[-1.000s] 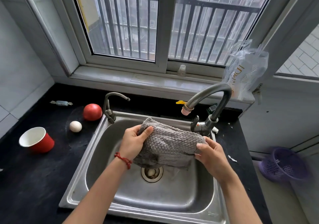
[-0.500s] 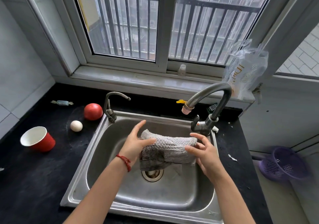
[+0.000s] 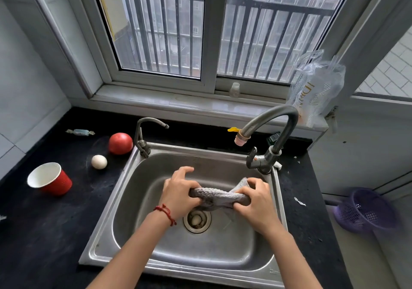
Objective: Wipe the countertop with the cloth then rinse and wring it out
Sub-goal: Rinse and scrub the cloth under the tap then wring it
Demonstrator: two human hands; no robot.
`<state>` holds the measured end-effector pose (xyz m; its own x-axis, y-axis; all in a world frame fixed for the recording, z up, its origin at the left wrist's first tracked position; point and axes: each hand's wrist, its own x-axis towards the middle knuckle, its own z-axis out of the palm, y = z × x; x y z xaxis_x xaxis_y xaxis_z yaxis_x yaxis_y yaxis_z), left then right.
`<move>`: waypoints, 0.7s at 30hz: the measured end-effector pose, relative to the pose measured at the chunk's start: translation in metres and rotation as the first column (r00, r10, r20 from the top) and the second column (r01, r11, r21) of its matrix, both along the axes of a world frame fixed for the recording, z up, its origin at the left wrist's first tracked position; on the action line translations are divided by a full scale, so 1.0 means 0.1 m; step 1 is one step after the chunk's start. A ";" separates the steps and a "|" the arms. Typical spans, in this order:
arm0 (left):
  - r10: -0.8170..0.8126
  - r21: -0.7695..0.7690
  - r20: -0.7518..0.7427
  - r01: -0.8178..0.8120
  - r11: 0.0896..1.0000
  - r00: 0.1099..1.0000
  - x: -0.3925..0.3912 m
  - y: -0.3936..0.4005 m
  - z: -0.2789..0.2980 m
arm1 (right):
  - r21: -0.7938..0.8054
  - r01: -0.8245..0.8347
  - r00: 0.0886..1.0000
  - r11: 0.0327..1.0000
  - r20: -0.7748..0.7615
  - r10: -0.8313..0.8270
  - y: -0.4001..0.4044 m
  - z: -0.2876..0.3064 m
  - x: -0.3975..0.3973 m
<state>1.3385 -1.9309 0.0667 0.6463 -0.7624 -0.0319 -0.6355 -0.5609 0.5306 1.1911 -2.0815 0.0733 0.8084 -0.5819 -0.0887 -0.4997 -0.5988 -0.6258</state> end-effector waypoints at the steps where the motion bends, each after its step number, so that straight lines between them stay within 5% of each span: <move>1: 0.008 -0.087 -0.100 -0.016 0.996 0.995 0.02 0.02 0.01 | 0.063 0.014 0.998 0.998 0.066 -0.018 -0.02 0.03 -0.02; 4: -0.035 -0.236 -0.411 -0.069 0.969 0.911 0.02 0.04 0.07 | 0.364 0.047 0.969 0.930 0.211 -0.132 -0.05 0.12 -0.03; 8: -0.096 -0.260 -0.621 -0.090 0.961 0.778 0.06 0.05 0.08 | 0.588 0.043 0.909 0.808 0.313 -0.276 -0.06 0.16 -0.03; 12: -0.268 -0.173 -0.782 0.216 0.961 0.562 0.09 0.11 0.10 | 0.609 -0.176 0.947 0.774 0.319 -0.036 -0.15 0.35 -0.03; 15: -0.368 -0.247 -0.794 0.297 0.922 0.483 -0.07 0.02 0.13 | 0.624 -0.313 0.950 0.716 0.214 0.228 -0.18 0.50 0.05; 18: -0.394 -0.316 -0.789 0.239 0.918 0.471 -0.26 -0.07 0.14 | 0.674 -0.289 0.956 0.680 0.232 0.177 -0.19 0.43 0.11; 19: -0.371 -0.342 -0.802 0.149 0.928 0.469 -0.28 -0.07 0.15 | 0.748 -0.261 0.957 0.611 0.284 0.060 -0.21 0.36 0.10; 21: -0.314 -0.384 -0.843 -0.080 0.920 0.436 -0.30 -0.07 0.14 | 0.931 -0.209 0.932 0.298 0.282 -0.228 -0.21 0.18 0.06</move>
